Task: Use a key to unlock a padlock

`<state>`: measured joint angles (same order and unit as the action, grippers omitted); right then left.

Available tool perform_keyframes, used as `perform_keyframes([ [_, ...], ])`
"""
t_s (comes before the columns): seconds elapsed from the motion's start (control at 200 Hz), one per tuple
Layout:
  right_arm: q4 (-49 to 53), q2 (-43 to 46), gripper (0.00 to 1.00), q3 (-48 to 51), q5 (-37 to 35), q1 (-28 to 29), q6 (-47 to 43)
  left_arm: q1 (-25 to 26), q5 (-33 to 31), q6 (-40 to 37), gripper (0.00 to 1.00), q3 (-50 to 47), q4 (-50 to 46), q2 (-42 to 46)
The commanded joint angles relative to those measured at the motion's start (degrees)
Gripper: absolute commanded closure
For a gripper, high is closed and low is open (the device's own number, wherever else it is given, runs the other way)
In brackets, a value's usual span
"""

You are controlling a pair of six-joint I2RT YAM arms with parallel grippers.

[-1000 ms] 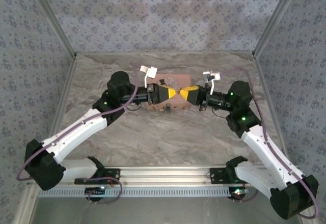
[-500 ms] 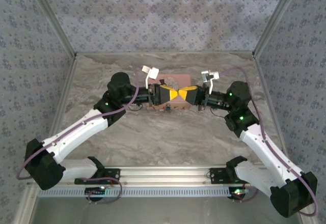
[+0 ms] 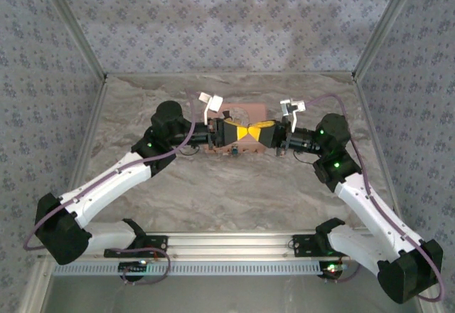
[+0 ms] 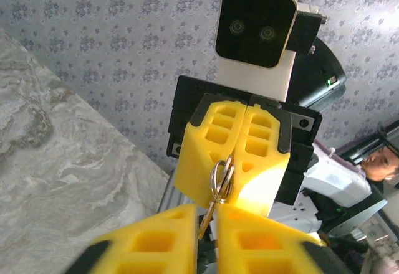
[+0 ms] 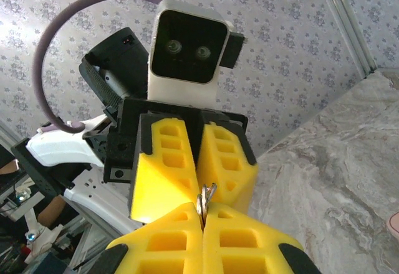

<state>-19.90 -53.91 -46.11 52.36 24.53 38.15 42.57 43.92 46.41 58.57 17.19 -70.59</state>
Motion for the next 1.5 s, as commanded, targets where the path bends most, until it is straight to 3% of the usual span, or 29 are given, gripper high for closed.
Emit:
perform_keyframes([
  [0.0,0.37,-0.14,1.0,-0.46,1.61,0.37,-0.22,0.41,-0.37,-1.67,0.8,1.29,-0.69,1.79],
  [0.195,0.53,-0.4,1.0,-0.77,2.04,0.51,-0.26,-0.02,-1.06,-1.6,0.8,0.7,-0.26,2.65],
  [0.29,0.69,-0.58,1.0,-0.85,2.31,0.55,-0.22,-0.55,-1.56,-1.13,0.68,-0.13,0.82,3.26],
  [0.525,-0.49,-0.67,1.0,-0.61,1.91,0.6,0.39,-0.58,-0.2,-0.37,0.74,-0.46,1.8,3.0],
  [0.635,-1.98,-0.77,1.0,-0.34,1.79,0.56,1.52,-0.58,0.29,-0.45,0.69,-0.61,1.73,2.71],
  [0.889,-4.53,-0.67,1.0,-0.43,2.13,0.21,3.51,-0.53,0.03,-0.55,0.67,-1.3,1.72,2.42],
  [1.494,-2.98,-1.49,1.0,-0.13,4.11,0.77,2.81,-0.48,0.36,-1.15,1.0,-1.09,2.65,3.25],
])
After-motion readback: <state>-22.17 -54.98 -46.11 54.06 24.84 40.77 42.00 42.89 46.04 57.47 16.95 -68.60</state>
